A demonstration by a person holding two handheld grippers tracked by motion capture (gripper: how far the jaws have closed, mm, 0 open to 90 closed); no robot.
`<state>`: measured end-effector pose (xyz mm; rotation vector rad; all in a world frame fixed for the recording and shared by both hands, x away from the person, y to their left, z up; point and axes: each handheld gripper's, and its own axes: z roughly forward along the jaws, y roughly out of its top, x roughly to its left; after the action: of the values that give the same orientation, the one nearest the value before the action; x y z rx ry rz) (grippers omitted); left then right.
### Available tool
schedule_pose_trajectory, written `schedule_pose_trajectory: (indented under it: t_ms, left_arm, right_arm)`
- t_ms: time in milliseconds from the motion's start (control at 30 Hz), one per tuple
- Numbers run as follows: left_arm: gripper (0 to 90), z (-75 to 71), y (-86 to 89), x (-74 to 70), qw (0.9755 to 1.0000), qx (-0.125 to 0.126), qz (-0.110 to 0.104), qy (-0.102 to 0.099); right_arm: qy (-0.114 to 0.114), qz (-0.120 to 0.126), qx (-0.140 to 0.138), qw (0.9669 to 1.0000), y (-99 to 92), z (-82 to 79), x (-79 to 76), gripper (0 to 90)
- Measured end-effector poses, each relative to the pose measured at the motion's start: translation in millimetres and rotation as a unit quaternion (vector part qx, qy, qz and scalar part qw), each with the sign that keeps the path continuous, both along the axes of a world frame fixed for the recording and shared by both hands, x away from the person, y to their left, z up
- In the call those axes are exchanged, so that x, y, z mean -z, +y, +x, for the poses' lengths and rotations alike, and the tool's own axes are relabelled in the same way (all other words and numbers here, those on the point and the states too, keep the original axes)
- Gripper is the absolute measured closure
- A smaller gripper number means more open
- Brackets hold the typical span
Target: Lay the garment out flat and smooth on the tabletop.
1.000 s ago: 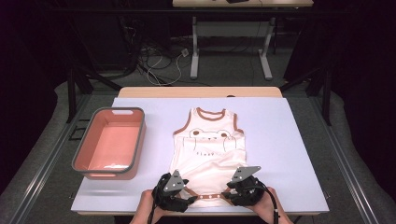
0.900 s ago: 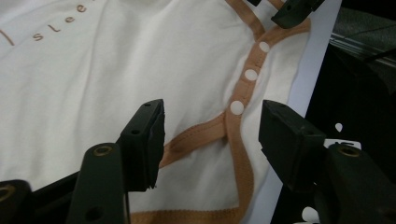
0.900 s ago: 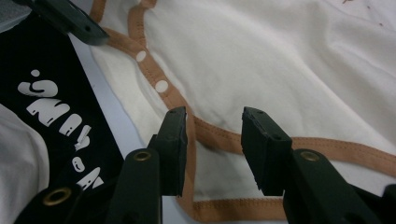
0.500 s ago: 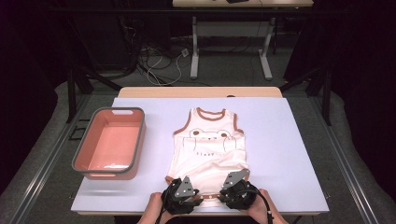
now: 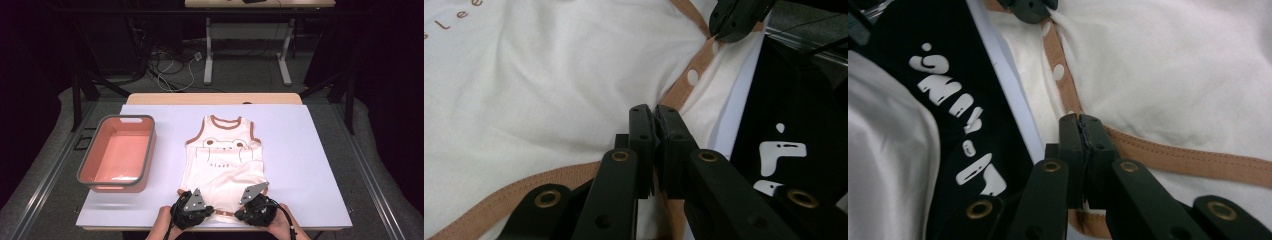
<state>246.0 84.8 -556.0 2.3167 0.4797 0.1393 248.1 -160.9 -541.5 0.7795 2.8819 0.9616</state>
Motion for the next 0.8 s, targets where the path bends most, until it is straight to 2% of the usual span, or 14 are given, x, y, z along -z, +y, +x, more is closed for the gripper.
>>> schedule_pose_trajectory:
  t_ms: [67, 167, 233, 267, 300, 367, 400, 467, 533, 600, 633, 667, 700, 800]
  left_arm:
    - [85.6, -2.2, -0.9, 0.5, 1.0000, 0.004, 0.002, 0.000]
    - [83.0, -1.9, 0.0, -0.3, 1.0000, 0.008, 0.005, 0.002]
    - [74.7, -0.9, 1.5, -2.2, 1.0000, 0.006, 0.008, 0.000]
    - [66.8, 0.5, 2.7, -3.8, 0.9999, 0.006, 0.014, -0.002]
    - [58.4, 1.5, 4.1, -5.1, 0.9999, -0.002, 0.011, -0.002]
    - [49.0, 5.0, 10.0, -9.0, 0.9998, -0.016, 0.004, -0.006]
    - [43.6, 7.3, 13.3, -11.2, 0.9995, -0.029, 0.004, -0.009]
    - [40.7, 12.6, 22.4, -15.4, 0.9985, -0.052, -0.010, -0.014]
    - [39.8, 18.9, 32.0, -18.1, 0.9961, -0.085, -0.015, -0.020]
    - [41.8, 25.9, 41.0, -18.0, 0.9922, -0.122, -0.011, -0.024]
    - [42.1, 29.7, 44.9, -16.7, 0.9899, -0.141, -0.009, -0.017]
    - [43.9, 33.6, 48.4, -14.9, 0.9878, -0.155, -0.004, -0.013]
    - [45.2, 36.6, 50.4, -12.8, 0.9850, -0.172, 0.006, -0.008]
    - [46.7, 43.2, 54.1, -8.3, 0.9807, -0.194, 0.022, -0.001]
  right_arm:
    - [0.008, 0.001, -0.007, 0.9999, -0.6, -0.9, -1.5, 88.5]
    - [0.020, 0.000, -0.016, 0.9997, -5.0, 1.9, -5.2, 69.9]
    - [0.011, 0.019, 0.004, 0.9998, -12.2, 6.4, -9.2, 62.5]
    - [0.006, 0.028, 0.014, 0.9995, -16.5, 9.6, -11.9, 57.9]
    - [0.002, 0.034, 0.029, 0.9990, -21.5, 12.6, -15.0, 56.6]
    - [-0.017, 0.048, 0.062, 0.9968, -32.5, 18.6, -19.2, 55.3]
    - [-0.028, 0.051, 0.080, 0.9951, -38.4, 22.2, -20.8, 55.8]
    - [-0.044, 0.051, 0.120, 0.9906, -48.8, 29.9, -21.6, 56.9]
    - [-0.071, 0.039, 0.165, 0.9830, -58.0, 38.0, -20.7, 59.5]
    - [-0.081, 0.034, 0.200, 0.9760, -66.6, 46.9, -18.1, 60.7]
    - [-0.086, 0.024, 0.220, 0.9713, -69.7, 51.3, -16.4, 61.6]
    - [-0.095, 0.013, 0.230, 0.9684, -72.3, 56.0, -14.0, 61.7]
    - [-0.095, 0.010, 0.240, 0.9662, -74.4, 60.9, -11.3, 61.7]
    - [-0.088, 0.010, 0.254, 0.9633, -75.8, 73.8, -5.6, 62.3]
